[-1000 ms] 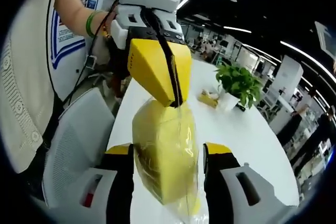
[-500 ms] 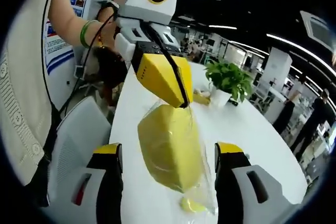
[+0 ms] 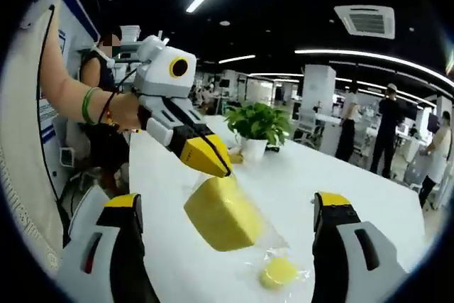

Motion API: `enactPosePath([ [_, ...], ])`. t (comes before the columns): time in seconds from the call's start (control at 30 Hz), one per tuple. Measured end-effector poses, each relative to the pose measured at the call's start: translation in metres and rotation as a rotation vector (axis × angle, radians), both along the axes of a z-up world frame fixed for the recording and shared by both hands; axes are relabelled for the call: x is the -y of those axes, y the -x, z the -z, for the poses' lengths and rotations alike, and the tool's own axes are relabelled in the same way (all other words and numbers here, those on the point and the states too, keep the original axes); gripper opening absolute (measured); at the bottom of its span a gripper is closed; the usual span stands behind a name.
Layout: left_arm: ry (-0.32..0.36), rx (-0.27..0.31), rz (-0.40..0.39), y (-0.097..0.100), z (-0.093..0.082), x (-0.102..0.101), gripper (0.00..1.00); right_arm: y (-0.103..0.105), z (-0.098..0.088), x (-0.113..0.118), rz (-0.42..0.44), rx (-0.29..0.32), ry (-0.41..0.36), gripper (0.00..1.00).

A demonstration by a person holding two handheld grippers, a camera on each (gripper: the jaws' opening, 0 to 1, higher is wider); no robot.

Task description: Compare the silicone blocks by pressing each to a similar depth, holding the contact briefly, and releasing to observe deformation and rebound differences across the visible hardness samples.

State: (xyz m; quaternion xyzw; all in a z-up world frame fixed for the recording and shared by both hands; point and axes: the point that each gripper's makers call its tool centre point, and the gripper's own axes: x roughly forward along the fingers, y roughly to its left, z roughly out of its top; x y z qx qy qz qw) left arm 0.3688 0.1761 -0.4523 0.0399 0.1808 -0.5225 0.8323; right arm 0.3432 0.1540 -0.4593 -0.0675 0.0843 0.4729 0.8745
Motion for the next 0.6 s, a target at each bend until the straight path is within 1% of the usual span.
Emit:
enactPosePath([
  [0.03, -0.001, -0.01, -0.006, -0.003, 0.004, -0.002, 0.0, 0.002, -0.002, 0.004, 0.027, -0.005, -0.029, 0.96],
  [0.1, 0.002, -0.023, -0.014, -0.007, 0.009, -0.005, 0.0, 0.004, -0.001, 0.011, 0.065, -0.007, -0.043, 0.96],
  [0.17, 0.005, -0.038, -0.026, -0.011, 0.016, -0.008, 0.0, 0.008, 0.005, 0.019, 0.104, -0.026, -0.04, 0.96],
  [0.23, 0.01, -0.055, -0.032, -0.015, 0.023, -0.011, 0.0, 0.012, 0.008, 0.023, 0.119, -0.032, -0.041, 0.96],
  [0.3, 0.018, -0.068, -0.039, -0.02, 0.032, -0.014, 0.0, 0.015, 0.015, 0.033, 0.161, -0.055, -0.04, 0.96],
  [0.37, 0.006, -0.082, -0.051, -0.025, 0.044, -0.019, 0.0, 0.019, 0.02, 0.039, 0.186, -0.075, -0.043, 0.96],
  [0.4, 0.006, -0.089, -0.053, -0.026, 0.049, -0.021, 0.0, 0.021, 0.025, 0.044, 0.207, -0.086, -0.036, 0.96],
  [0.43, -0.001, -0.098, -0.062, -0.029, 0.057, -0.024, 0.0, 0.023, 0.029, 0.047, 0.217, -0.093, -0.028, 0.95],
  [0.47, -0.005, -0.1, -0.067, -0.03, 0.059, -0.026, 0.0, 0.027, 0.034, 0.049, 0.224, -0.108, -0.023, 0.94],
  [0.53, -0.004, -0.129, -0.072, -0.032, 0.072, -0.029, 0.0, 0.031, 0.042, 0.055, 0.251, -0.133, -0.014, 0.93],
  [0.57, -0.009, -0.13, -0.078, -0.034, 0.079, -0.031, 0.0, 0.032, 0.045, 0.056, 0.258, -0.14, -0.012, 0.93],
  [0.6, -0.012, -0.146, -0.08, -0.034, 0.085, -0.033, 0.0, 0.034, 0.05, 0.059, 0.276, -0.162, -0.011, 0.92],
])
